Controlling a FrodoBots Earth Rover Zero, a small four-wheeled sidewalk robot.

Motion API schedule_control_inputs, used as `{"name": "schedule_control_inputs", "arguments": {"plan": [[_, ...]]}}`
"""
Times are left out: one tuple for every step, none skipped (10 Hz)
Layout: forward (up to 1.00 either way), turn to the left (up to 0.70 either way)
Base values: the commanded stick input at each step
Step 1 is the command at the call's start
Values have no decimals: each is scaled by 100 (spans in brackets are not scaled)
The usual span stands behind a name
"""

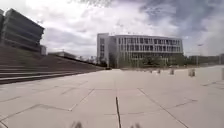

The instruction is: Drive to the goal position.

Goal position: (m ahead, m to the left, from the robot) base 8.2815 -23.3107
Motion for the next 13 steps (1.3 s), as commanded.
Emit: {"name": "schedule_control_inputs", "arguments": {"plan": [[70,0],[70,0],[70,0],[70,0],[70,0],[70,0],[70,0],[70,0],[70,0],[70,0],[70,0],[70,0],[70,0]]}}
